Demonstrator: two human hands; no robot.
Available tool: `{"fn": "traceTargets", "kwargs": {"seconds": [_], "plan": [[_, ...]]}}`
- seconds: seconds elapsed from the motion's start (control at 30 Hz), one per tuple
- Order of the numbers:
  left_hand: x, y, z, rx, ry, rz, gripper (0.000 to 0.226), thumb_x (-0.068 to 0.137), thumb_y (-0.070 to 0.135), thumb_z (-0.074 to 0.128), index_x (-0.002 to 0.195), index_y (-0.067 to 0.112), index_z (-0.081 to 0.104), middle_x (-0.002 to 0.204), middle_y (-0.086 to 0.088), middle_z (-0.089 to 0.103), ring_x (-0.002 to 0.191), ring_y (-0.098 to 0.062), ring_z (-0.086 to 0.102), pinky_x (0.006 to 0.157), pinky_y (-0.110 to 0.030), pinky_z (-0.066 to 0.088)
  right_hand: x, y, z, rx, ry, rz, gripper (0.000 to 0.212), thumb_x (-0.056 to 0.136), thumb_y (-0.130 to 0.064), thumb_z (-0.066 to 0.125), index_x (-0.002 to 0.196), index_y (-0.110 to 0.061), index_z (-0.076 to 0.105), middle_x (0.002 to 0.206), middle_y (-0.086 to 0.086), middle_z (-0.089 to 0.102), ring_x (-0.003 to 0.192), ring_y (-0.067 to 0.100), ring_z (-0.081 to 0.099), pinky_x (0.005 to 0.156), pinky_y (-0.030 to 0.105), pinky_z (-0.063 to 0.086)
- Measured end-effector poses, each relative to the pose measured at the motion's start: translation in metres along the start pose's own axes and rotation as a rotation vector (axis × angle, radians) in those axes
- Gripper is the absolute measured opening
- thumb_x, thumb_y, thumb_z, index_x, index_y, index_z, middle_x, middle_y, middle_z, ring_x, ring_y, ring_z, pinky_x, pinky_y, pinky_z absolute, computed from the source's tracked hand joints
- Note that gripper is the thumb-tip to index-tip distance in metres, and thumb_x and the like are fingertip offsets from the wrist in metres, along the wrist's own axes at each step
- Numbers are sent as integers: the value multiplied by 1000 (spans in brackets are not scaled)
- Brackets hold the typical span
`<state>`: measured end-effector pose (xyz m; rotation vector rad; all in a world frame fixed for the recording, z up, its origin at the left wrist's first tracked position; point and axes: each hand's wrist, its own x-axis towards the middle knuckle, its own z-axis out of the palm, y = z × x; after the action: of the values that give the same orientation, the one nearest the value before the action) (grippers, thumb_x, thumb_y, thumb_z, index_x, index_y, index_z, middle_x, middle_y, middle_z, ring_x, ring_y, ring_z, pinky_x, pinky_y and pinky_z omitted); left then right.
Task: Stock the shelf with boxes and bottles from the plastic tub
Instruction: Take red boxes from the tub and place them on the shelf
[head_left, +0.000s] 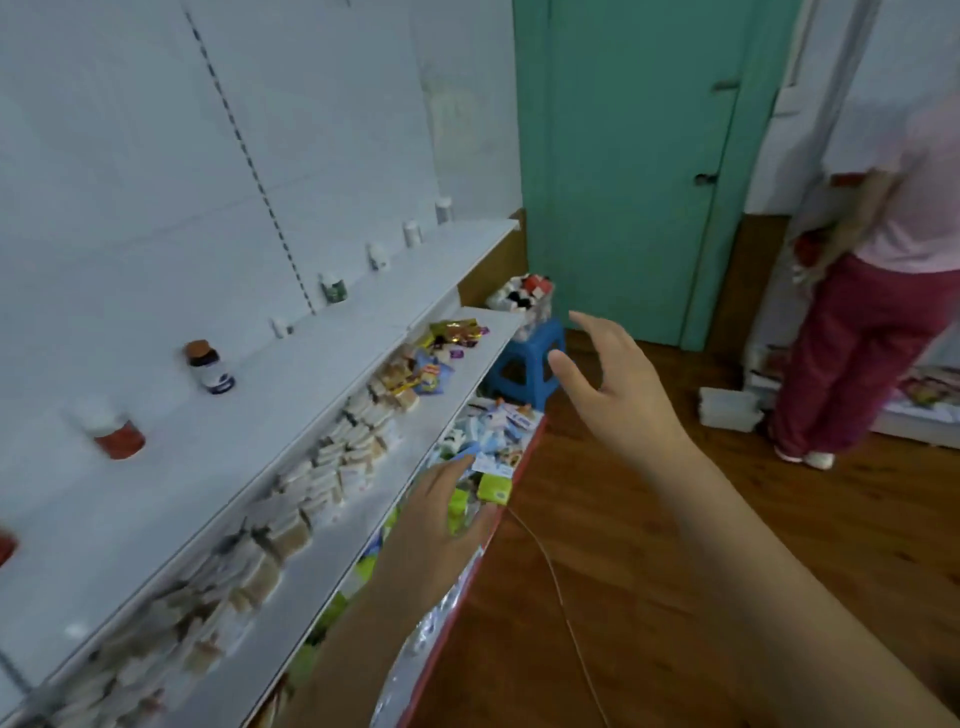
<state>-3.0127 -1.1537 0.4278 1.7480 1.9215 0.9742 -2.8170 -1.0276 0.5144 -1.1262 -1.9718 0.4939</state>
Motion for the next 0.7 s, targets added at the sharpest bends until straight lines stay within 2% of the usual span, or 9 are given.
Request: {"fn": "traceTargets", "kwargs": {"seconds": [0.07,0.17,0.33,0.47,0.6,0.7], "plan": [[28,1,19,-1,-47,35,52,94,47,58,141,45,37,140,22,42,132,3,39,106,-20,35,12,30,-8,-53,16,53,61,98,-52,47,149,-20,38,151,-1,42,140,17,36,110,28,28],[76,1,47,7,-99,81,55,94,52,55,145,42,37,144,23,39,134,4,36,104,-17,33,37,71,-16,-124,31,114,63,98,-56,45,150,-22,36,152,-2,40,141,16,34,108,26,26],[183,-9,85,36,-189,154,60,95,53,52,149,39,32,143,27,31,127,13,26,105,-16,28,113,132,-15,-217,21,162,65,98,-56,44,152,-22,32,155,-1,37,143,18,31,113,36,30],[293,-17,99,-12,-143,182,61,93,56,52,148,39,33,149,19,36,136,2,33,113,-31,36,205,171,2,-271,-1,171,65,98,-57,44,152,-23,31,156,-1,35,144,18,30,114,38,31],[395,-21,96,38,-147,216,61,94,55,50,149,35,33,149,16,35,128,7,29,111,-24,31,300,199,18,-327,-73,186,66,98,-55,44,153,-21,30,156,0,34,145,19,28,116,38,28],[471,-31,97,45,-182,210,62,95,55,50,151,34,31,151,13,35,132,1,32,111,-26,34,359,227,24,-376,-98,187,67,99,-56,43,154,-21,28,157,0,33,145,20,27,116,37,27]]}}
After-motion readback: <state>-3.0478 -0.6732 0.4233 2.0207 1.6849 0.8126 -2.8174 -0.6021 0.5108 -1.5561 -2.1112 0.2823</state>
